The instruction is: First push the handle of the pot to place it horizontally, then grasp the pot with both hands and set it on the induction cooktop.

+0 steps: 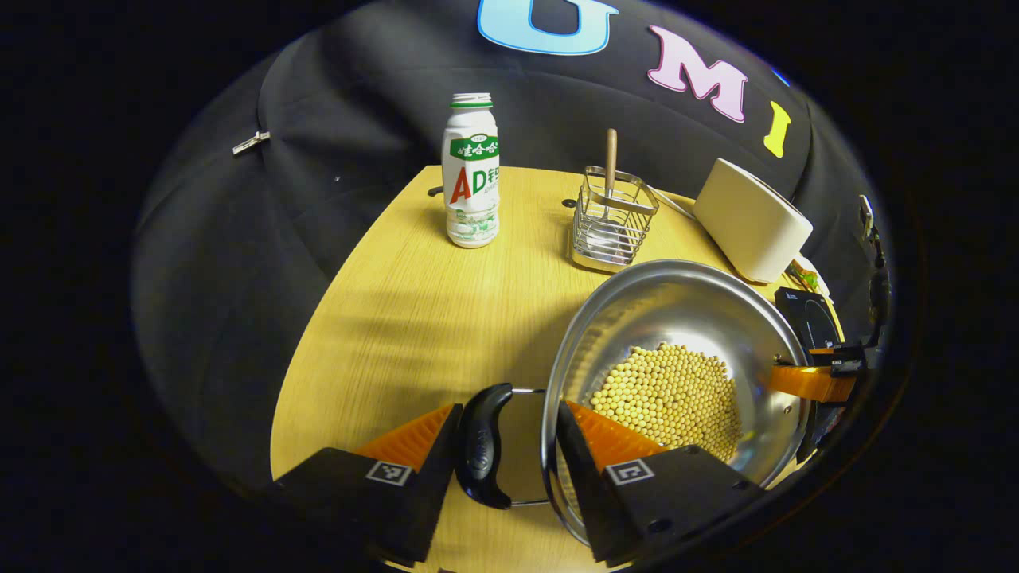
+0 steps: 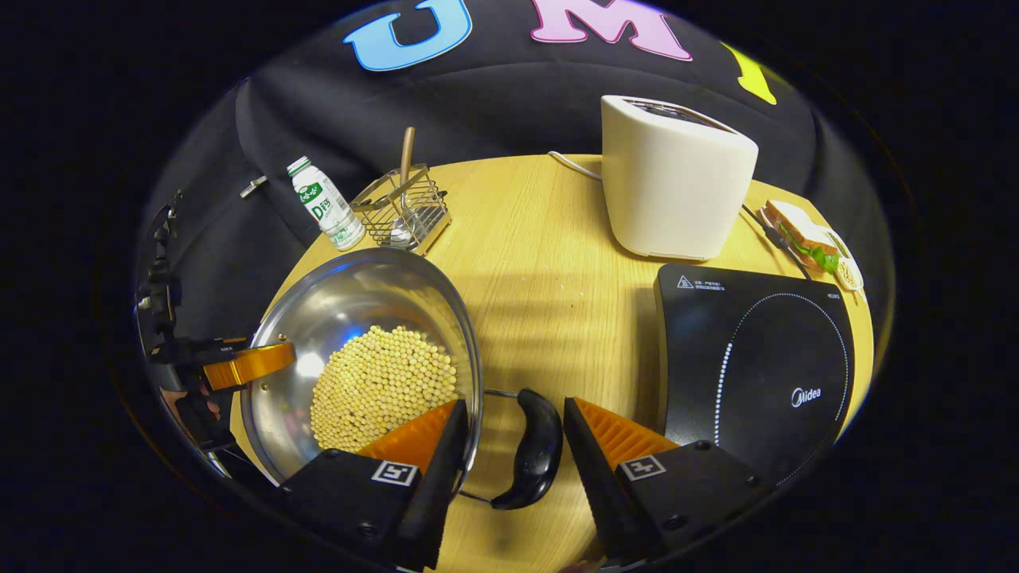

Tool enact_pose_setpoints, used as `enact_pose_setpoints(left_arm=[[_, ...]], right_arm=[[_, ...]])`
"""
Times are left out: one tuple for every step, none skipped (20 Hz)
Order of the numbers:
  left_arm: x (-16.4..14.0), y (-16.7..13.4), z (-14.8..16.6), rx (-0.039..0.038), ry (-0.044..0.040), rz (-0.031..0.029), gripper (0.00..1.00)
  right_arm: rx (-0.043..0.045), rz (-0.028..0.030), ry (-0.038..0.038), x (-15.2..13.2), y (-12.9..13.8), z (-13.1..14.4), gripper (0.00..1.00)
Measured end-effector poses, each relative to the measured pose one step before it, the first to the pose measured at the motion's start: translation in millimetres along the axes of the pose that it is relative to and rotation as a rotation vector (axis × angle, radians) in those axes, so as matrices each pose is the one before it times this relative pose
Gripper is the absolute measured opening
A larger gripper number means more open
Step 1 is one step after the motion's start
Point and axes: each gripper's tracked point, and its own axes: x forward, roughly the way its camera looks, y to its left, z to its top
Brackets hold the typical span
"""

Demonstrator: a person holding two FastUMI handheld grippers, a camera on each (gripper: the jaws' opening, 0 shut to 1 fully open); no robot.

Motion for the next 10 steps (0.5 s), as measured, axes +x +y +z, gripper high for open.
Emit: enact_pose_setpoints(left_arm=[[2.04, 0.67, -0.25, -0.00101, -0.0031, -0.00073, 0.7], [-0.9, -0.18, 0.52, -0.00247, -0.00153, -0.00065, 0.7], [-1.32, 0.0, -1.36, -0.00263, -0.00045, -0.0017, 0.69], [-0.56, -0.51, 0.22, -0.00003, 0.0022, -0.00206, 0.67], [-0.76, -0.72, -1.63, 0.00706, 0.0003, -0.00426, 0.66], [-0.35, -0.82, 0.33, 0.00317, -0.00445, -0.00524, 0.64], [0.59, -1.29, -1.37, -0.00183, 0.00181, -0.0039, 0.62], [0.97, -1.52, -0.98, -0.00746, 0.00536, -0.0054, 0.61], [0.91, -0.96, -1.8, -0.01061, 0.0049, -0.00238, 0.6], [-0.6, -0.87, -0.39, -0.00778, 0.00279, 0.00038, 0.6]], right_arm=[[0.00384, -0.00428, 0.00285, 1.67, 1.64, 0.25, 0.69], [0.00336, -0.00873, 0.00134, 1.16, -1.24, -0.55, 0.67], [0.00704, -0.00309, -0.00144, 1.25, -0.68, 1.08, 0.66], [0.0022, -0.00475, 0.00059, -0.29, -1.65, 0.12, 0.64], [-0.00216, -0.0059, 0.00509, -0.52, -0.18, -0.69, 0.56], [-0.00248, -0.00571, 0.00482, -1.15, -0.67, -0.82, 0.6], [-0.00944, -0.00236, 0.003, -0.82, -0.42, -0.75, 0.56], [-0.01179, -0.00347, 0.00454, -2.48, -0.84, -2.54, 0.57], [-0.00546, -0.00182, 0.00236, -2.81, -1.36, -0.94, 0.53], [-0.00414, 0.00169, -0.00187, -4.0, -1.49, -0.39, 0.57]])
